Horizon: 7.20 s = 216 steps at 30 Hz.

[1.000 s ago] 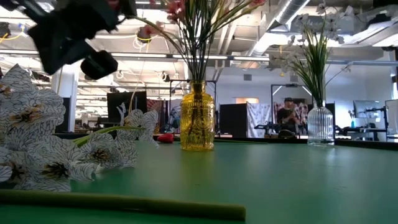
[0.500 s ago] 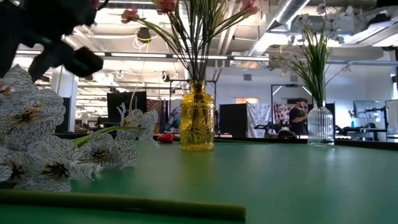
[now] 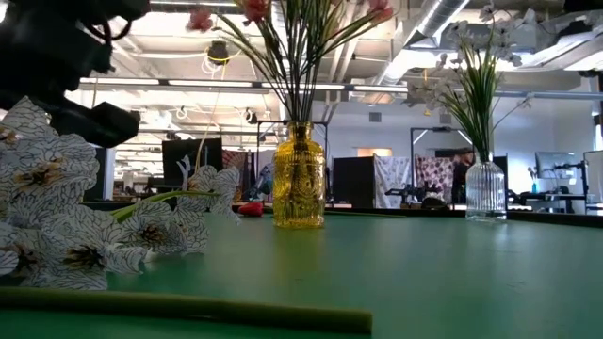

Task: Sort flowers into vase by color
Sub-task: Put the white flowers into the top transparent vase

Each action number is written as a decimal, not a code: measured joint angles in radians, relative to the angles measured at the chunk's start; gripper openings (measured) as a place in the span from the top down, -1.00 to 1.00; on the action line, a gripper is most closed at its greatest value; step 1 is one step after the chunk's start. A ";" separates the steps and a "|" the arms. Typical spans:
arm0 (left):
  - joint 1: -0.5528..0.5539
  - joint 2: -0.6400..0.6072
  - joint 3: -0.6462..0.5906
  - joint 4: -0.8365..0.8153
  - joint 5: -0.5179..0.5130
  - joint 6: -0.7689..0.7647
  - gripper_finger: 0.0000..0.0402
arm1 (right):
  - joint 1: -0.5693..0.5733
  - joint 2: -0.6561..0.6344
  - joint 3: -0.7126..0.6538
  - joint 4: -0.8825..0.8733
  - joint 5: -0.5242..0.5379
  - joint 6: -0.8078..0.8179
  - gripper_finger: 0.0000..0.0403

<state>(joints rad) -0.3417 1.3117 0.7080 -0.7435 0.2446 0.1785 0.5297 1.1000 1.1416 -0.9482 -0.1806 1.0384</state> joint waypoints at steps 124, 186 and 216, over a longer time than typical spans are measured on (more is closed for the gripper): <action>0.744 -0.380 0.568 0.557 0.631 -0.118 1.00 | -0.408 -0.124 0.001 0.832 -0.082 -0.778 -0.09; 0.104 0.147 -0.351 1.497 -0.275 -0.530 -0.31 | -0.408 -0.124 0.001 0.744 -0.082 -0.713 -0.09; 0.106 -0.081 -0.345 1.323 -0.137 -0.403 0.99 | -0.408 -0.124 0.000 0.739 -0.135 -0.637 -0.09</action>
<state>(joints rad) -0.2352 1.2308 0.3630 0.5796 0.1071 -0.2245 0.1218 0.9760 1.1419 -0.2096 -0.3153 0.4016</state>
